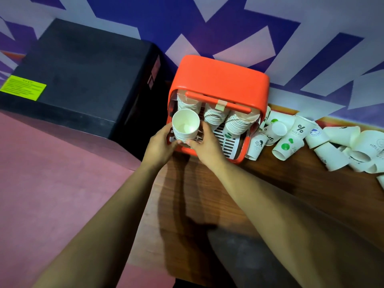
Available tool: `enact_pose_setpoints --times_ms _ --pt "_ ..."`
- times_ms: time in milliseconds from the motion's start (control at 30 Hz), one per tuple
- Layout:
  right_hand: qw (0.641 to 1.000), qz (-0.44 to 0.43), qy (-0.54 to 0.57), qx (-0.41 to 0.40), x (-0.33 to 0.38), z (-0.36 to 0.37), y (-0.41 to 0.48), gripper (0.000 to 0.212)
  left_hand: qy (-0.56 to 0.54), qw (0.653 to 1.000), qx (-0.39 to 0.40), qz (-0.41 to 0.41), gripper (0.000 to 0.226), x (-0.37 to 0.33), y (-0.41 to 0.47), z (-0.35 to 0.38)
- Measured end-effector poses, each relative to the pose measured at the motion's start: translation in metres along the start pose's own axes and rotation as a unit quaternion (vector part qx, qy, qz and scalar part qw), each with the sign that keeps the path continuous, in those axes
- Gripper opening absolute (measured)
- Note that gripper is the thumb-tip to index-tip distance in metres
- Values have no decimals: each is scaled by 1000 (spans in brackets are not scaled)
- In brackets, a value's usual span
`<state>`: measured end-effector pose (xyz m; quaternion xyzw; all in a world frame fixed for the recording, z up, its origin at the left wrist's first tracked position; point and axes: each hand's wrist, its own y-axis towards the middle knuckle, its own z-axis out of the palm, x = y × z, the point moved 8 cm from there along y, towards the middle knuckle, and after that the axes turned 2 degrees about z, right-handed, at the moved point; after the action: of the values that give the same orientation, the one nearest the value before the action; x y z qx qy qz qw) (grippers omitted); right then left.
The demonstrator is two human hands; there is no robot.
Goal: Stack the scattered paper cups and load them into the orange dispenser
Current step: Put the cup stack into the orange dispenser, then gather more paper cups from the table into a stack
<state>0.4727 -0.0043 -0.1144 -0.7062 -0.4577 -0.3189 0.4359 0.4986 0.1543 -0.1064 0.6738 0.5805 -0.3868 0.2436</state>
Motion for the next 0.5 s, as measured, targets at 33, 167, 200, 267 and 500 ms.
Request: enact_pose_setpoints --times_ms 33,167,200,267,500 --pt "1000 -1 1 3 1 -1 0 64 0 1000 -2 7 59 -2 -1 0" --pt "999 11 -27 25 -4 -13 -19 60 38 999 -15 -13 55 8 -16 -3" --pt "999 10 -38 22 -8 -22 -29 58 46 998 -23 -34 53 10 -26 -4" --pt "997 0 -77 10 -18 -48 -54 51 48 997 -30 -53 46 9 -46 -3" --pt "973 11 -223 -58 -84 -181 -112 37 71 995 68 18 30 -52 -90 59"
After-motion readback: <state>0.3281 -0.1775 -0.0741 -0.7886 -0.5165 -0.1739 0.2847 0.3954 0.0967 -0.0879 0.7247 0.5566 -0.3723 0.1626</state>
